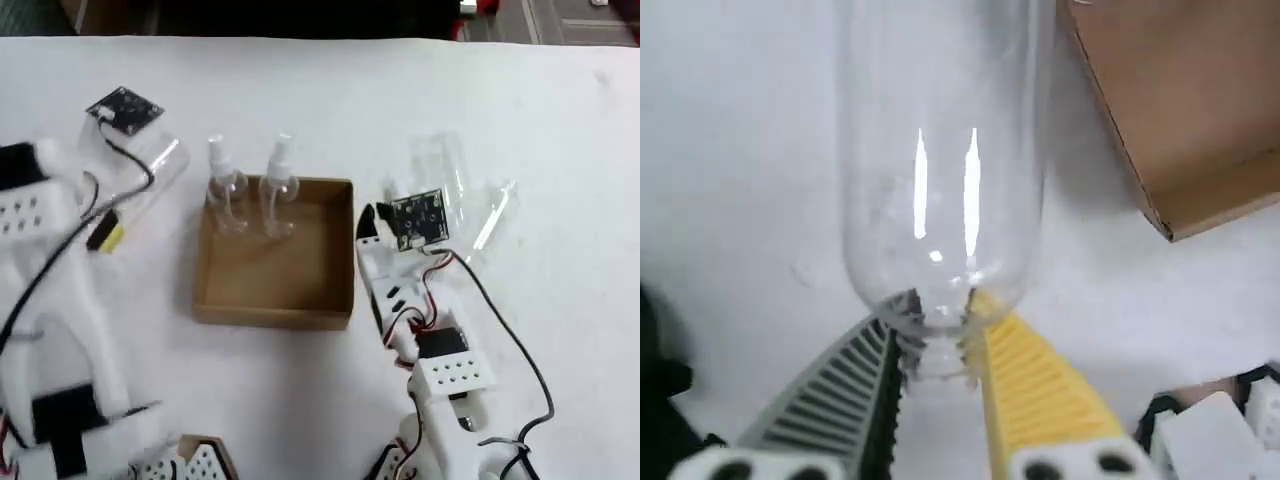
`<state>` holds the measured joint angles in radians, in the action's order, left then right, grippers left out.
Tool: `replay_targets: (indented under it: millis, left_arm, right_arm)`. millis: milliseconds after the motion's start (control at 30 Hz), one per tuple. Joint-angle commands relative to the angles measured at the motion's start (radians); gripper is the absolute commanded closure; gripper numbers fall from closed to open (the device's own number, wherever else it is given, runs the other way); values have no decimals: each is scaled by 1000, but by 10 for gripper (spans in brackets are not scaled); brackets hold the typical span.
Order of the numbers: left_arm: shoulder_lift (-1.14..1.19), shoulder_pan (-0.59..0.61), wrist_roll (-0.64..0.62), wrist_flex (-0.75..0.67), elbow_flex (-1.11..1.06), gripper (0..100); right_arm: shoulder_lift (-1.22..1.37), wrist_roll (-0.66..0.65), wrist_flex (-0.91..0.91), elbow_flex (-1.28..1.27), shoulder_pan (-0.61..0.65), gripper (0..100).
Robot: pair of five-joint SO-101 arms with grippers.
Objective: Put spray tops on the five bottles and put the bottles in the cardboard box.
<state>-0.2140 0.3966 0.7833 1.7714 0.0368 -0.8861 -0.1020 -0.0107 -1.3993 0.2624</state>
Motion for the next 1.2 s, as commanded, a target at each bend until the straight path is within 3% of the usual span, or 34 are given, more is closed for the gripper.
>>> replay_targets:
  millis: [0, 233, 500, 767, 1033, 1167]
  left_arm:
    - [-240, 58, 144, 14, -38, 973]
    - [-556, 209, 425, 14, -209, 973]
    - [-891, 292, 592, 12, -404, 973]
    - [-1190, 288, 631, 12, -496, 973]
    - [-1314, 234, 628, 12, -603, 976]
    - [-1325, 131, 486, 12, -582, 977]
  right_arm:
    - [-21, -12, -21, 14, -2, 902]
    - [-21, -11, -21, 14, -2, 879]
    - [-151, -3, 56, 8, -67, 878]
    - [-446, -2, 317, -11, -5, 878]
    - [-779, -11, 337, -164, 13, 878]
    - [-917, -12, 338, -241, 13, 878]
